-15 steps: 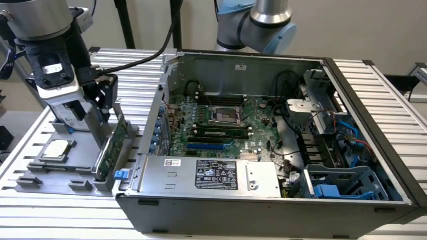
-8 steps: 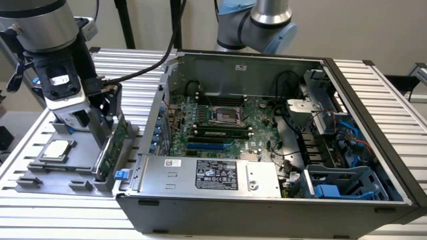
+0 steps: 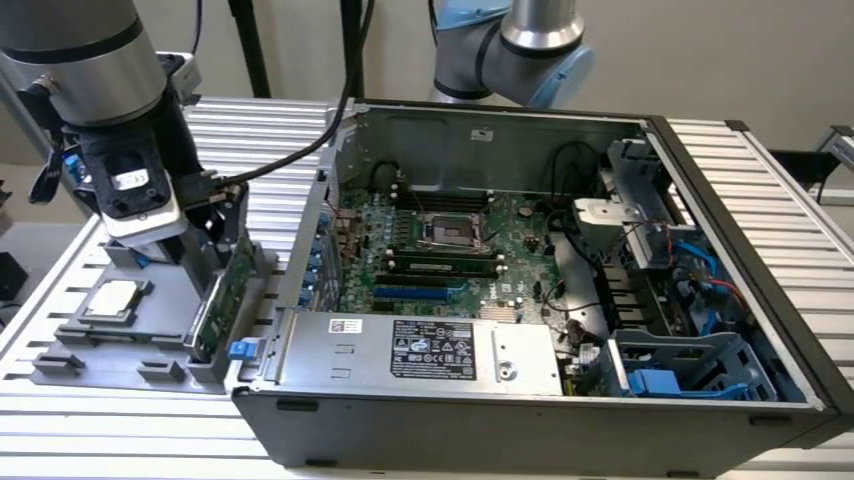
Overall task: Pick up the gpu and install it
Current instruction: 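Pick up the gpu and move the gpu toward the slot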
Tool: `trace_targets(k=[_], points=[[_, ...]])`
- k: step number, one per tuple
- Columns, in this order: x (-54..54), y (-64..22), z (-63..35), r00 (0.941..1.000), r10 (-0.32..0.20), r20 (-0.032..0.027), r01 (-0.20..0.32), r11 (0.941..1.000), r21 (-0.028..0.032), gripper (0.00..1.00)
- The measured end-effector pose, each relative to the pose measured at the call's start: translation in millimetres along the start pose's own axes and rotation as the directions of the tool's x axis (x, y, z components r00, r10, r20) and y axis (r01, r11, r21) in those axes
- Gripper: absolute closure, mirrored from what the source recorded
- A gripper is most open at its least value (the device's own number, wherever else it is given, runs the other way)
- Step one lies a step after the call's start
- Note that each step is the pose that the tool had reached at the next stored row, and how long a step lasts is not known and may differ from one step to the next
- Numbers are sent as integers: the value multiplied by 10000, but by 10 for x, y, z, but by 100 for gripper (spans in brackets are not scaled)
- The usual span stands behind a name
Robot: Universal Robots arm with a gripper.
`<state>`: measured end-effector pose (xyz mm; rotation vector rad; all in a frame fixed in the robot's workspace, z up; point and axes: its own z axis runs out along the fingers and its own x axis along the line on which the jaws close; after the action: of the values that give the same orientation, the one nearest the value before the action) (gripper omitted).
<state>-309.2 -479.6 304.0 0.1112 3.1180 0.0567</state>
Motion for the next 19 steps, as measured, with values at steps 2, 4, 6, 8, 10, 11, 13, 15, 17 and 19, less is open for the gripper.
trace_targets(k=[2, 4, 6, 8, 10, 11, 13, 15, 17, 19], points=[[1, -1, 36, 10000, 10, 0, -10, 10000, 0, 46], [1, -3, 73, 10000, 29, 1, -29, 10000, 1, 46], [2, -4, 109, 10000, 82, 3, -82, 10000, 1, 46], [3, -5, 146, 9999, 169, 7, -169, 9999, 2, 46], [4, -7, 182, 9997, 247, 9, -247, 9997, 4, 46], [4, -7, 200, 9996, 277, 9, -277, 9996, 6, 46], [6, -6, 236, 9995, 325, 13, -325, 9995, 6, 46], [10, -2, 274, 9993, 361, 13, -361, 9993, 7, 46], [16, 4, 309, 9993, 383, 14, -383, 9993, 8, 46], [33, 14, 346, 9992, 404, 16, -404, 9992, 7, 46]])
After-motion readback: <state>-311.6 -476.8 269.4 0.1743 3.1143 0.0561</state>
